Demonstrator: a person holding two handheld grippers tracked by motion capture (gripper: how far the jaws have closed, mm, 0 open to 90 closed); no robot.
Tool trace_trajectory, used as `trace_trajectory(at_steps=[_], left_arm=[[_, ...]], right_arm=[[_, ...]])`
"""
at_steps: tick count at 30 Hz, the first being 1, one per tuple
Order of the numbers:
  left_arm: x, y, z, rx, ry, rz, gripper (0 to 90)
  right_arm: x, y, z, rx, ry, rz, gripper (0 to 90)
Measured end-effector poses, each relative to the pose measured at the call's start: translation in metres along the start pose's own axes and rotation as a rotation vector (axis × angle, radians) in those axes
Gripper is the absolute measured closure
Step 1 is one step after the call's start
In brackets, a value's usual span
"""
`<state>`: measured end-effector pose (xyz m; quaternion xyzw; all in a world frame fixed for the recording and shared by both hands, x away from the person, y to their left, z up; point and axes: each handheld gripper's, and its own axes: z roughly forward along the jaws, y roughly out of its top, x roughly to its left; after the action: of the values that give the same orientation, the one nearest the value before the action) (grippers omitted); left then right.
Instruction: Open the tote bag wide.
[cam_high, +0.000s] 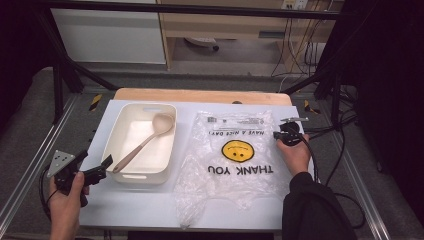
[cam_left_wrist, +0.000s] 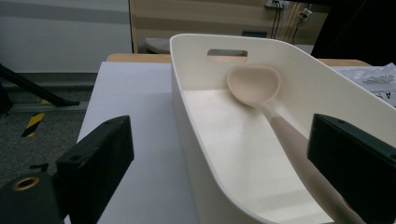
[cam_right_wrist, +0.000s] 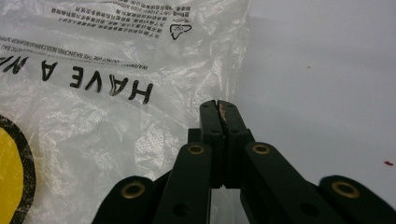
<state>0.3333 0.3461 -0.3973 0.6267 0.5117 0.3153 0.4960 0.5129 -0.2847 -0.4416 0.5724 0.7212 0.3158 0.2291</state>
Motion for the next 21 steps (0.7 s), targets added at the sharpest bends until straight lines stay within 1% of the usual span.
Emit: trace_trajectory(at_steps=[1, 2, 3, 4, 5, 7, 8, 9, 10, 11, 12, 13, 14, 15, 17, 18, 19, 20, 21], left_arm=[[-0.001, 0.000, 0.000, -0.001, -0.001, -0.001, 6.9], [-0.001, 0.000, 0.000, 0.000, -0.001, 0.001, 6.9], [-0.001, -0.001, 0.000, 0.003, -0.003, 0.003, 6.9], [-0.001, -0.001, 0.000, 0.005, -0.004, 0.003, 6.9], [-0.001, -0.001, 0.000, 0.006, -0.006, 0.000, 6.9], [-0.001, -0.001, 0.001, 0.011, -0.004, 0.006, 6.9], [-0.001, -0.001, 0.002, 0.014, -0.003, 0.005, 6.9], [-0.001, -0.001, 0.002, 0.014, -0.003, 0.005, 6.9], [-0.002, -0.002, 0.003, 0.020, -0.003, 0.007, 6.9], [-0.002, -0.002, 0.003, 0.020, -0.003, 0.007, 6.9], [-0.004, -0.002, 0.004, 0.026, -0.006, 0.015, 6.9], [-0.004, -0.002, 0.004, 0.026, -0.006, 0.015, 6.9], [-0.005, -0.002, 0.005, 0.029, -0.011, 0.018, 6.9], [-0.005, -0.003, 0.005, 0.035, -0.013, 0.024, 6.9], [-0.006, -0.003, 0.006, 0.035, -0.019, 0.029, 6.9], [-0.006, -0.002, 0.006, 0.032, -0.017, 0.029, 6.9], [-0.006, -0.002, 0.005, 0.031, -0.013, 0.030, 6.9], [-0.006, -0.002, 0.005, 0.030, -0.012, 0.029, 6.9], [-0.006, -0.002, 0.005, 0.029, -0.011, 0.029, 6.9]], right_arm=[[-0.001, 0.001, 0.001, -0.007, -0.003, 0.014, 90.0], [-0.001, 0.001, 0.001, -0.007, -0.003, 0.014, 90.0], [-0.007, 0.000, 0.002, -0.025, 0.012, 0.061, 90.0], [-0.010, 0.000, 0.003, -0.039, 0.007, 0.079, 90.0], [-0.013, -0.001, 0.003, -0.039, -0.001, 0.098, 90.0], [-0.020, -0.001, 0.005, -0.041, -0.028, 0.124, 90.0], [-0.023, -0.001, 0.006, -0.054, -0.044, 0.135, 90.0], [-0.023, -0.001, 0.006, -0.054, -0.044, 0.135, 90.0], [-0.034, 0.001, 0.005, -0.084, -0.072, 0.187, 90.0], [-0.034, 0.001, 0.005, -0.084, -0.072, 0.187, 90.0], [-0.046, 0.002, 0.004, -0.102, -0.105, 0.247, 90.0], [-0.051, 0.001, 0.004, -0.105, -0.122, 0.266, 90.0], [-0.051, 0.001, 0.004, -0.105, -0.122, 0.266, 90.0], [-0.055, 0.001, 0.003, -0.102, -0.131, 0.292, 90.0], [-0.059, 0.000, 0.002, -0.099, -0.125, 0.304, 90.0], [-0.059, -0.001, 0.001, -0.096, -0.103, 0.304, 85.8], [-0.056, -0.001, 0.000, -0.096, -0.091, 0.304, 80.2], [-0.055, 0.000, -0.003, -0.102, -0.103, 0.283, 73.5], [-0.055, 0.001, -0.006, -0.104, -0.104, 0.262, 69.0]])
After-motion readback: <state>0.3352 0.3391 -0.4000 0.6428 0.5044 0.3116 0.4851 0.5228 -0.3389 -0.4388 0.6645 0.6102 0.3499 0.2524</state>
